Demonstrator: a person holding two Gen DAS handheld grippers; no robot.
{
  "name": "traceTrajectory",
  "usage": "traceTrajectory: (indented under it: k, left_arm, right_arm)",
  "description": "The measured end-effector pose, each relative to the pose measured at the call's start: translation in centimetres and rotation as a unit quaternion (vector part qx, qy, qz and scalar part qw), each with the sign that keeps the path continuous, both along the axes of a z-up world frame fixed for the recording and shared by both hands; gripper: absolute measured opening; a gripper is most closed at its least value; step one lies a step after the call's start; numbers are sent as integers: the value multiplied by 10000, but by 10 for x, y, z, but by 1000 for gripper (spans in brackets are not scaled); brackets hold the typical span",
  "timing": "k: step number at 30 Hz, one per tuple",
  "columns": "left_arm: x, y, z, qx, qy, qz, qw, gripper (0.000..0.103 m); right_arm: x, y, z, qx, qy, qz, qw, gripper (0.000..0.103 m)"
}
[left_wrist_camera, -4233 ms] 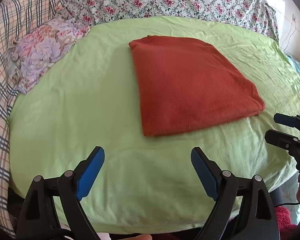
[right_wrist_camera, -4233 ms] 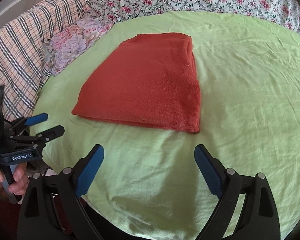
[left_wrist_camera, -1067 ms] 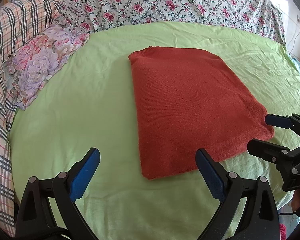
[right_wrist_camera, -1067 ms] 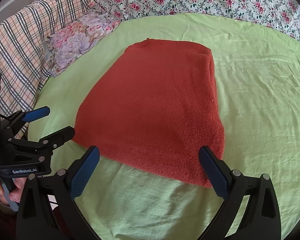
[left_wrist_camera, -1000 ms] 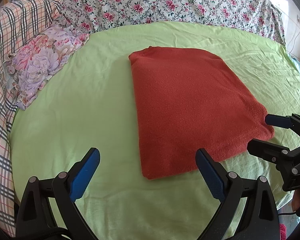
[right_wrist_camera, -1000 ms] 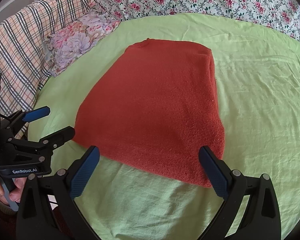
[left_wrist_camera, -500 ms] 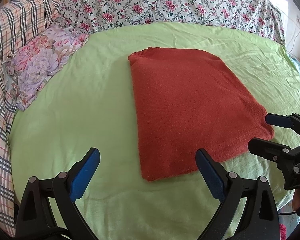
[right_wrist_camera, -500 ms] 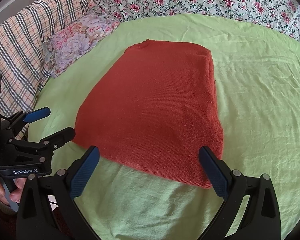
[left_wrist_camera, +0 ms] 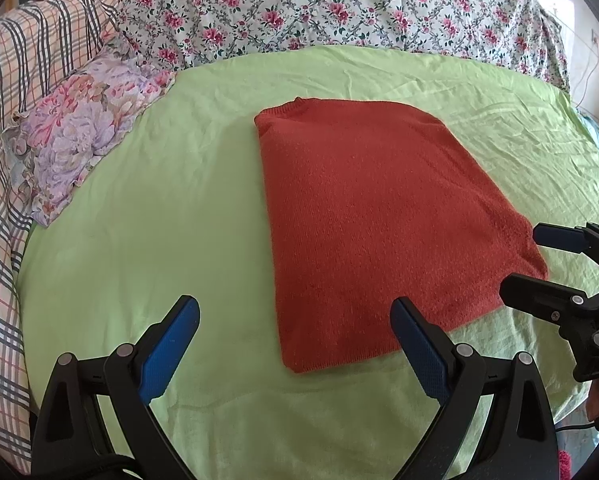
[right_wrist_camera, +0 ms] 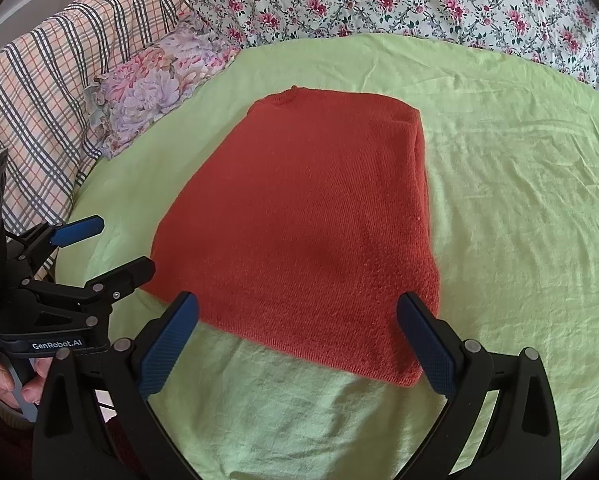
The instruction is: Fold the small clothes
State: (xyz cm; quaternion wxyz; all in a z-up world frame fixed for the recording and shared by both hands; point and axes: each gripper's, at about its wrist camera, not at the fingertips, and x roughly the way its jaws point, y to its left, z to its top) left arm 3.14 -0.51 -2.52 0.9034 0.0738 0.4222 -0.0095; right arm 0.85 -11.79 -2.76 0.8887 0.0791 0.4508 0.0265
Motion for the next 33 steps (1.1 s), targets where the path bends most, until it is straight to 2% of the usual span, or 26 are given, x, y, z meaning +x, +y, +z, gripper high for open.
traceTrajectory:
  k: [24,33]
  left_arm:
    - [16,-11,1,-4,62,-40,10000,97]
    - [34,-12,4,7,-1,-42,10000,97]
  right_arm:
    - [12,-11,5,-36,-6,20,10000,99]
    - [26,-20,8,-41,-24,12,10000,100]
